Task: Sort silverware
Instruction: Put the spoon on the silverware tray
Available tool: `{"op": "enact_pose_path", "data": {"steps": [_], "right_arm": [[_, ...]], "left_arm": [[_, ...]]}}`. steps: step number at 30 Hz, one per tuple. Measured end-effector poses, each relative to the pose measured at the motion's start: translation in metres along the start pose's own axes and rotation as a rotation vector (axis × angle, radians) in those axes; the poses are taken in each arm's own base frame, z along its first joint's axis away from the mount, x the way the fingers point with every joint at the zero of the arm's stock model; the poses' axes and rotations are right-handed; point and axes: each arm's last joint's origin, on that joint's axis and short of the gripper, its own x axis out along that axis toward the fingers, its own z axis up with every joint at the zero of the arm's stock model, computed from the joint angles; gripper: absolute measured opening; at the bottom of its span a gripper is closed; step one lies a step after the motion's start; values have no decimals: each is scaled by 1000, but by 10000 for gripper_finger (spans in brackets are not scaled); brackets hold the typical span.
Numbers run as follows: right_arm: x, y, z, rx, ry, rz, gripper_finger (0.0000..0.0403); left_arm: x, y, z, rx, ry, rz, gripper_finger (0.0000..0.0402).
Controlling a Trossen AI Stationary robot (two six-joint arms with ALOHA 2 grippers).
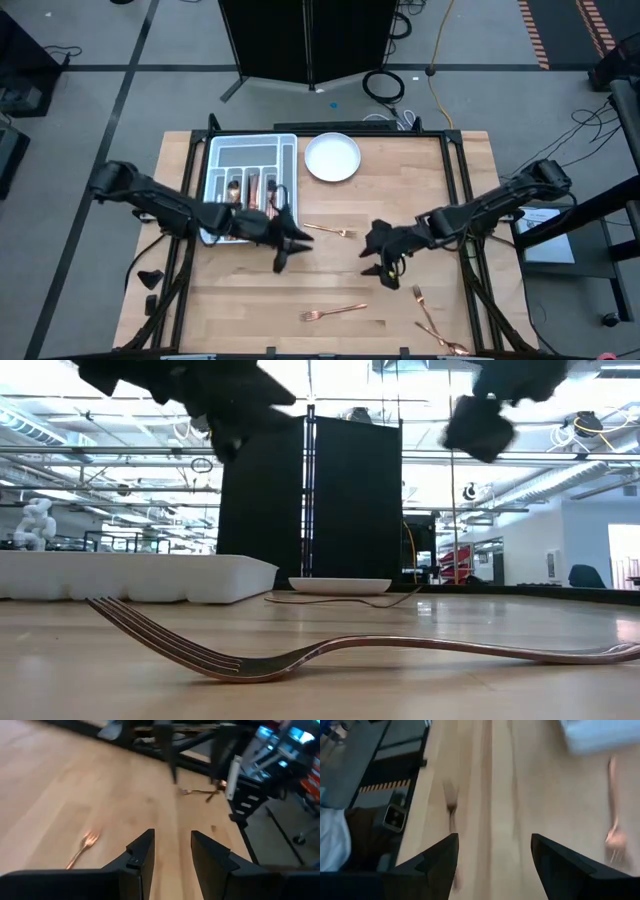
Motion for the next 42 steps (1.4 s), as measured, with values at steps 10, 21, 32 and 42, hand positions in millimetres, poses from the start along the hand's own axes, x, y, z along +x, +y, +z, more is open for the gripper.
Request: {"op": "enact_pose_path", "data": {"steps": [10,21,32,42], "right_arm": [[-9,33,-47,350,290,-77,240],[-24,70,-107,779,547,-283,226],[2,86,-143,832,759,-355,206],[-1,83,-149,838,699,-452,206]], "left_arm": [[36,-25,-23,202,-147,-109,121],[41,-25,-23,274,-198,-113,121],[41,-25,-23,294,-202,-111,121],[41,-25,-21,289,-225,-118,121]]}}
